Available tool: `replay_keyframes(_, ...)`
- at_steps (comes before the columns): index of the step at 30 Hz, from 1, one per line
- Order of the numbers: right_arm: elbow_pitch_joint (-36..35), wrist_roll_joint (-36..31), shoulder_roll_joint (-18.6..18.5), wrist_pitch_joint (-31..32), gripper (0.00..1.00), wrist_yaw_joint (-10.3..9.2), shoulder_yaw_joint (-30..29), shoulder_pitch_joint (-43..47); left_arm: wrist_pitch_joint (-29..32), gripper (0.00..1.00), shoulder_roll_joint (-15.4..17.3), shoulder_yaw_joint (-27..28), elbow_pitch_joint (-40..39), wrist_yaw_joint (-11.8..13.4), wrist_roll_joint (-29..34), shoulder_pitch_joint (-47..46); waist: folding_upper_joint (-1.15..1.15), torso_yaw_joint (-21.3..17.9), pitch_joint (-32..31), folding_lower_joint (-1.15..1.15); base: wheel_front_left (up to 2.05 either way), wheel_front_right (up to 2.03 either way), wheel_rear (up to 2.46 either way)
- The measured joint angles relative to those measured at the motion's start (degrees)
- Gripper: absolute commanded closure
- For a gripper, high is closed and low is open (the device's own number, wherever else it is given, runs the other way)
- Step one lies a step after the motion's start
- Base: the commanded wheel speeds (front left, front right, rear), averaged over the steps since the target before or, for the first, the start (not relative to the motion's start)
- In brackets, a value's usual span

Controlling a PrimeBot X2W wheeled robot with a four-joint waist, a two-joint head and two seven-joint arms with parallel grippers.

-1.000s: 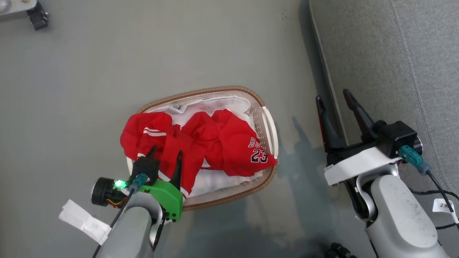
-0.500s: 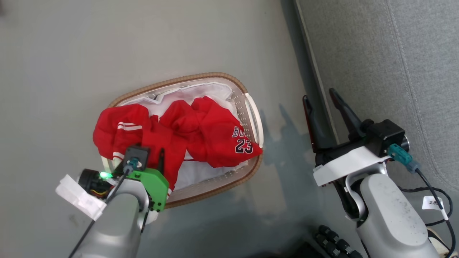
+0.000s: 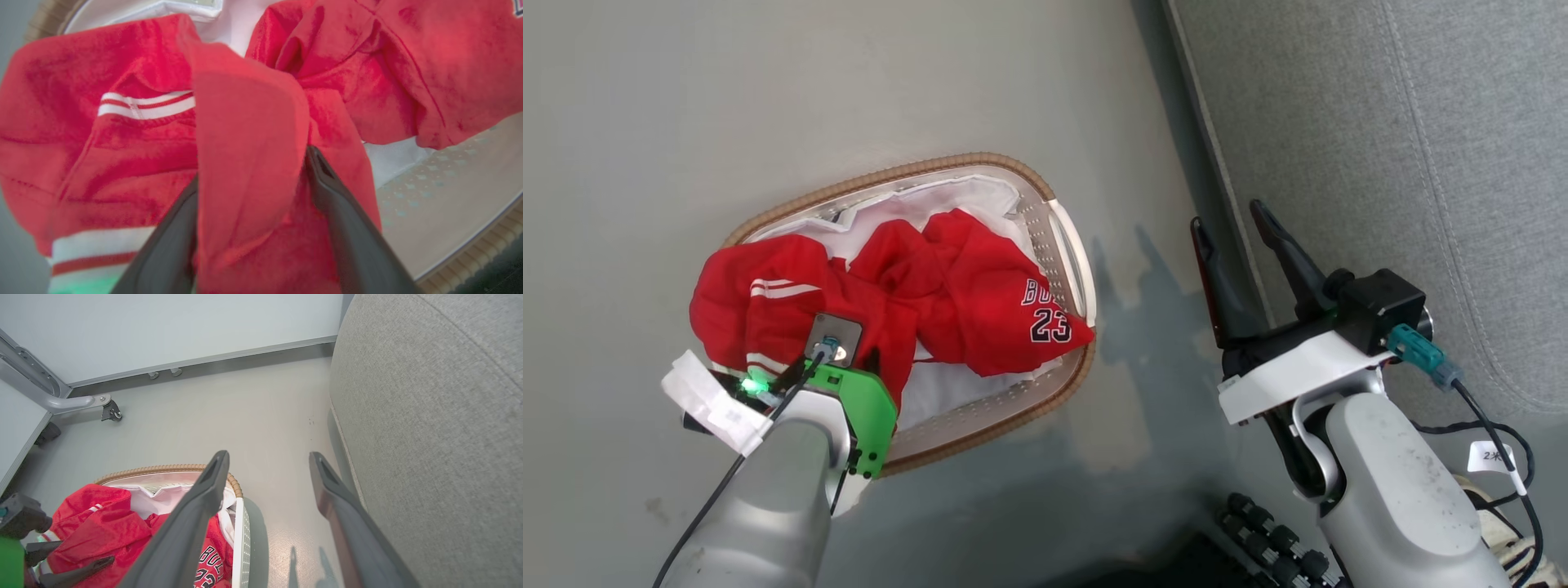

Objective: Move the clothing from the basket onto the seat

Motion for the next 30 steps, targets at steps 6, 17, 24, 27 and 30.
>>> replay_keyframes(6,0.79,0.35,0.16,0.0,0.0,0.0,0.23,0.01,-0.33,1.0,-0.24,-0.83,0.34,-0.03,-0.15,0.4,0.0,-0.25,-0.79,0.0,0.0,0.0,0.0)
replay_keyframes(17,2.88,0.53,-0.11,0.0,0.0,0.0,-0.12,2.9,-5.98,1.0,-0.94,-1.71,-2.04,-0.89,-3.33,5.78,0.0,1.01,-6.93,0.0,0.0,0.0,0.0)
replay_keyframes(24,4.13,0.53,-0.98,0.0,0.0,0.0,0.18,6.06,-6.51,1.0,-0.99,-3.92,-10.55,-1.71,-8.23,11.94,0.0,2.83,-13.44,0.0,0.0,0.0,0.0)
replay_keyframes(27,4.68,0.53,-1.26,0.0,0.0,0.0,-0.04,7.8,-6.6,1.0,-1.07,-3.83,-14.85,-1.18,-9.51,14.47,0.0,3.63,-16.47,0.0,0.0,0.0,0.0)
replay_keyframes(30,5.08,0.42,-1.36,0.0,0.0,0.0,-0.16,9.7,-6.6,1.0,-1.04,-3.25,-18.57,-0.78,-10.15,17.1,0.0,4.45,-19.6,0.0,0.0,0.0,0.0)
